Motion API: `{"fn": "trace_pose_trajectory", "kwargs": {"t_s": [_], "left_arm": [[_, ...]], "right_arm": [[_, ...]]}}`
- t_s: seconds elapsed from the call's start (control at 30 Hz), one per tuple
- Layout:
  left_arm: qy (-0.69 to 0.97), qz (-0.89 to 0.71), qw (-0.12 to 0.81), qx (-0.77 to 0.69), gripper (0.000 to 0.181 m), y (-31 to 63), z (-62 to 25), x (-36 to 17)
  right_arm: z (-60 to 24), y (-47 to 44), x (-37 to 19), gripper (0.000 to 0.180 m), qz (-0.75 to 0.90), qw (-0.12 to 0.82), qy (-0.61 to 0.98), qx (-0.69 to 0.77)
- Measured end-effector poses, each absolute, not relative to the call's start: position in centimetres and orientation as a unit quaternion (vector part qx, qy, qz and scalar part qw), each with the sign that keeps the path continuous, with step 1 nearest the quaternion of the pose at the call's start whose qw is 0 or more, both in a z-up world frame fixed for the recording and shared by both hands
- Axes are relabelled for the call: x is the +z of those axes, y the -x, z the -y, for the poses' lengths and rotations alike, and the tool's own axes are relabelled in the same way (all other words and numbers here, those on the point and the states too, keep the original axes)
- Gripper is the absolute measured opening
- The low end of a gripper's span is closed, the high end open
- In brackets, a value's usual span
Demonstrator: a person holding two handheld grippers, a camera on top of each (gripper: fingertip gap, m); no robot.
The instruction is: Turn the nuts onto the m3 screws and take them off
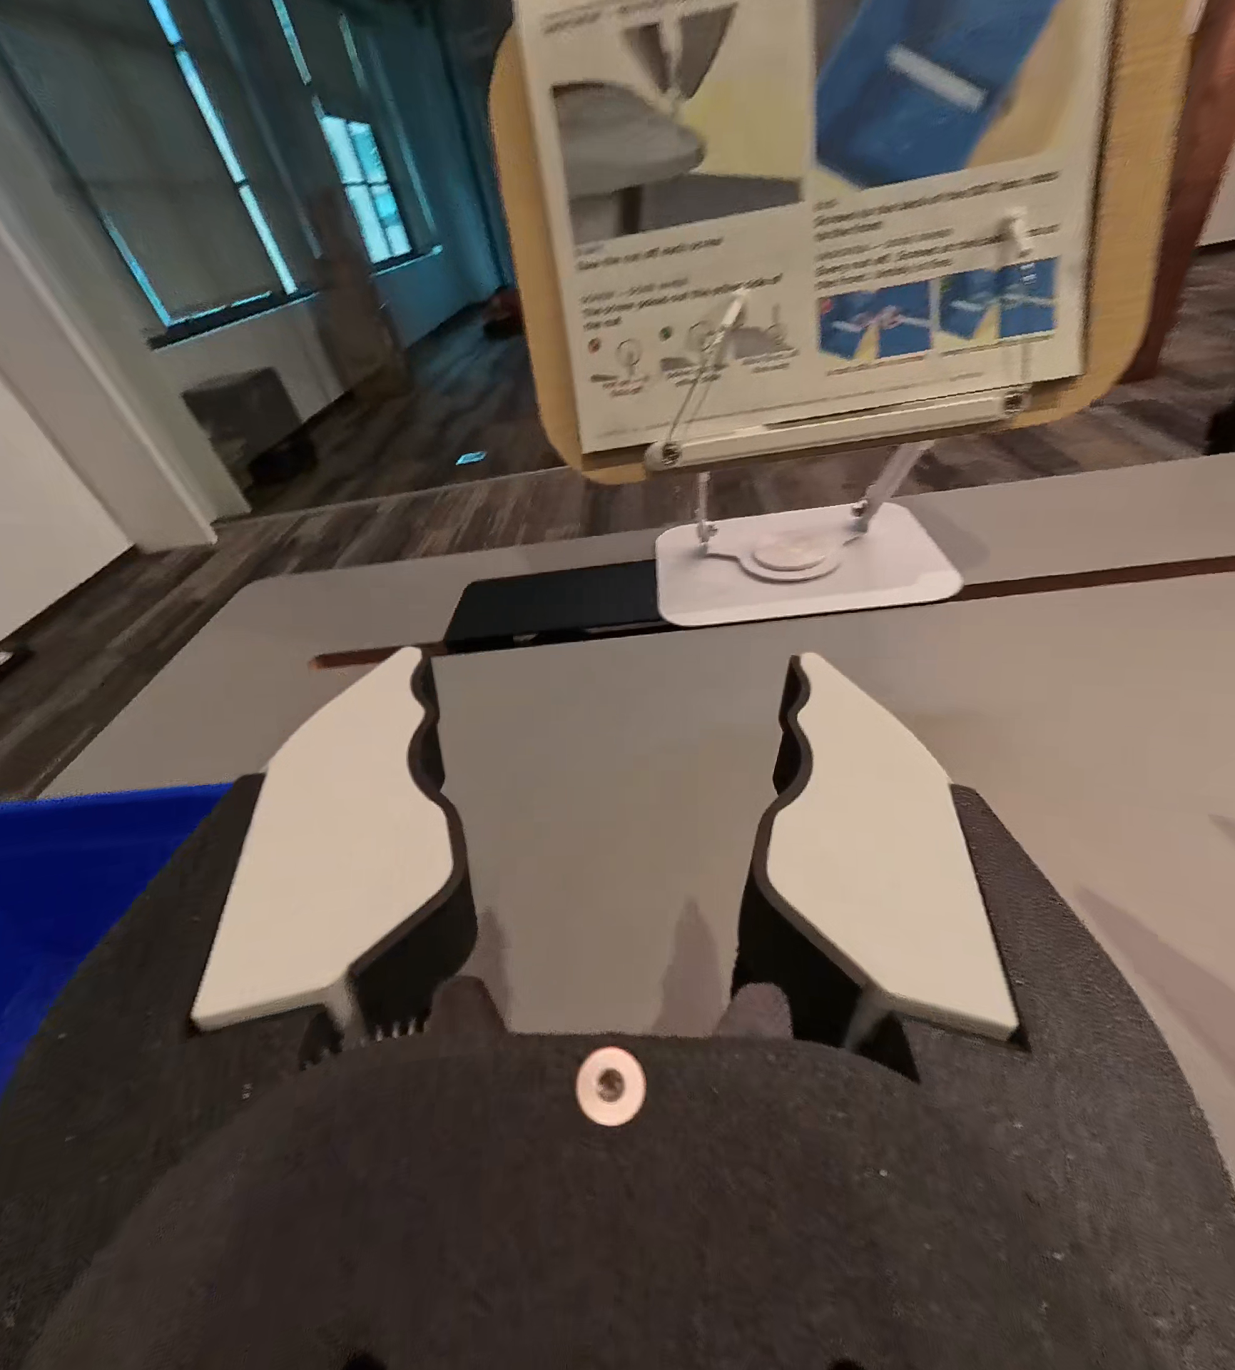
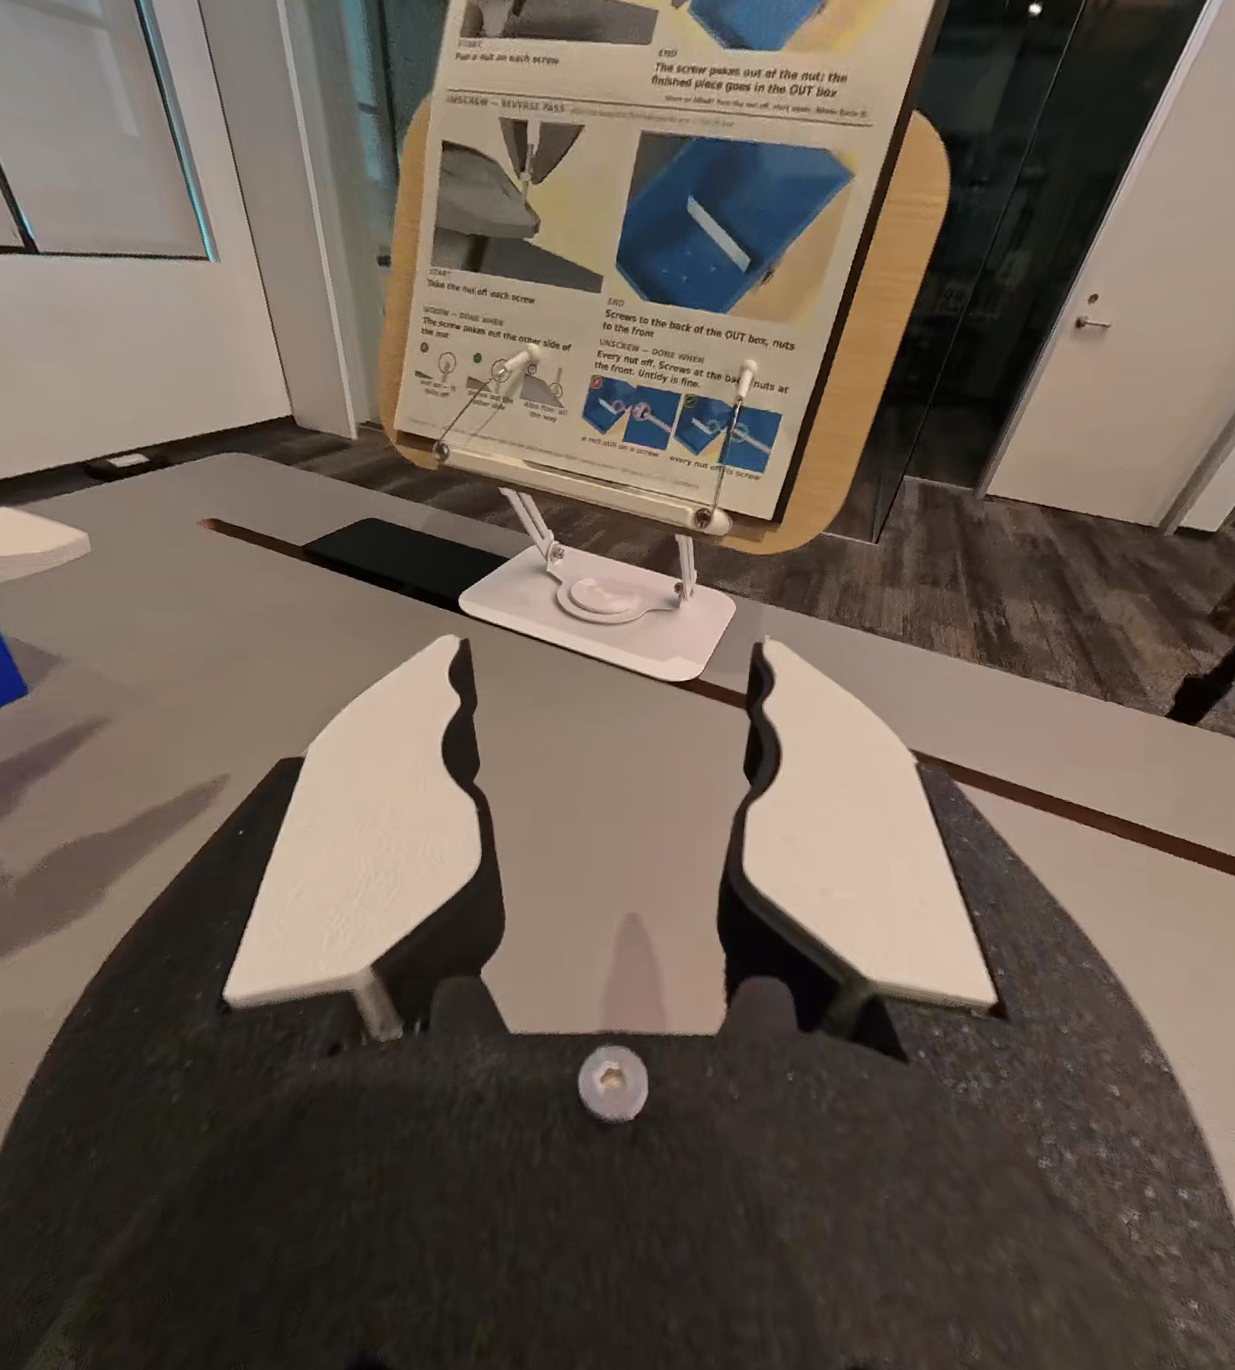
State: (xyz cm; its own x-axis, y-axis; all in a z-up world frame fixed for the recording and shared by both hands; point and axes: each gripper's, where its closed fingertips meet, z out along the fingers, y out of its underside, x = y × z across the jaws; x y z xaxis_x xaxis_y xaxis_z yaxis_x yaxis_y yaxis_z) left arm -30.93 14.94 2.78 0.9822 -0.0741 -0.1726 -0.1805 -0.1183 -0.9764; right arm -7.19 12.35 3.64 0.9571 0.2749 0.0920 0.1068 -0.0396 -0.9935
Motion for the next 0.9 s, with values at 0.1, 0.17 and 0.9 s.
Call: {"fn": "trace_pose_trajectory", "kwargs": {"t_s": [0.1, 0.17, 0.9], "left_arm": [[0.754, -0.052, 0.653, 0.053, 0.091, 32.1, -15.7, 1.8], [0.749, -0.036, 0.659, 0.059, 0.093, 32.7, -15.8, 1.4], [0.757, 0.007, 0.653, -0.005, 0.089, 32.9, -14.7, -0.5]], "right_arm": [[-12.0, 8.7, 2.6, 0.08, 0.136, 0.678, 0.721, 0.047], [-11.8, 9.4, 1.5, 0.081, 0.131, 0.672, 0.728, 0.036], [-13.0, 10.5, -1.9, 0.07, -0.007, 0.664, 0.746, 0.043]]}}
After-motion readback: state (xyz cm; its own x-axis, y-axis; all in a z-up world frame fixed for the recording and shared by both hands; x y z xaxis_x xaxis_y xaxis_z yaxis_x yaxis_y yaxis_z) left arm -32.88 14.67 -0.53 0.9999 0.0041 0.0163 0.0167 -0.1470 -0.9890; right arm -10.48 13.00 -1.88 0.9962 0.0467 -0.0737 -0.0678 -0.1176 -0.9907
